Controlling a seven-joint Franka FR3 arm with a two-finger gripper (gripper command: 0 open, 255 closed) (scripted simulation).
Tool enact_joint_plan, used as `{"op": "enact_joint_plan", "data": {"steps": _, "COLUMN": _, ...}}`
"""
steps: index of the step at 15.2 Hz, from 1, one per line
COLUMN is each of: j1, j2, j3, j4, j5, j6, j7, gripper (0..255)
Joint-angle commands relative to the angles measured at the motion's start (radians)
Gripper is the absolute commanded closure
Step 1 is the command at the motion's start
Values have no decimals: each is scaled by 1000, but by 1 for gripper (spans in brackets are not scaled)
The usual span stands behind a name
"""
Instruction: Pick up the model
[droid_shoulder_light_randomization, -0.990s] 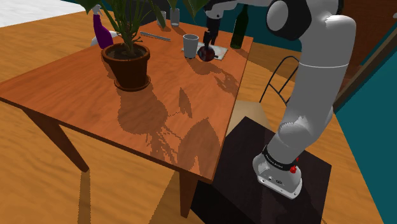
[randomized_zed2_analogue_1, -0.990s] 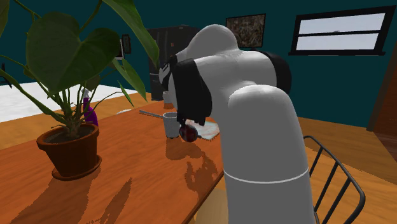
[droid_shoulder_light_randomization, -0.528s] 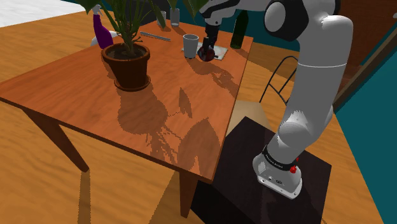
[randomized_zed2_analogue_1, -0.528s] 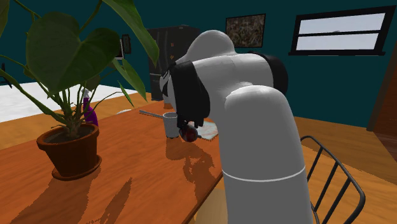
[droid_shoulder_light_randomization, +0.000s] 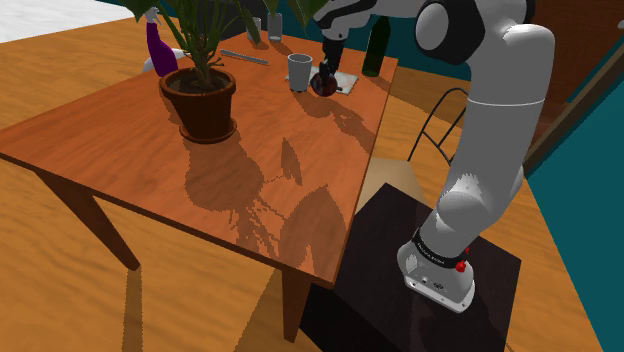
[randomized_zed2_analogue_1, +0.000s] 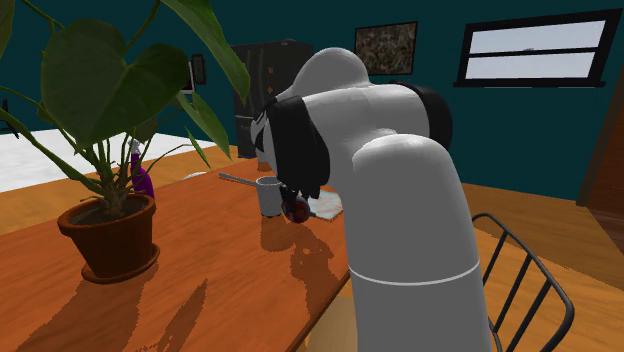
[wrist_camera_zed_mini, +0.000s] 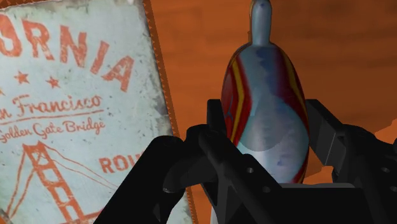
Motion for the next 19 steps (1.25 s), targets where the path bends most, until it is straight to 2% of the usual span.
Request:
{"op": "enact_joint_plan", "data": {"steps": 1, "j1": 0, "j2": 1, "j3": 0, "j4": -1, "j5": 0, "j6": 1, "j7": 0, "gripper": 255}}
{"op": "enact_joint_plan", "data": {"steps": 17, "j1": -7, "j2": -12, "j3": -6, "j4": 182, "j5": -8, "j6": -195, "j7": 6, "gripper": 255}}
{"op": "enact_joint_plan", "data": {"steps": 19, "j1": -8, "j2": -12, "j3": -6, "j4": 184, "j5": -7, "j6": -197, "j7": 6, "gripper": 255}}
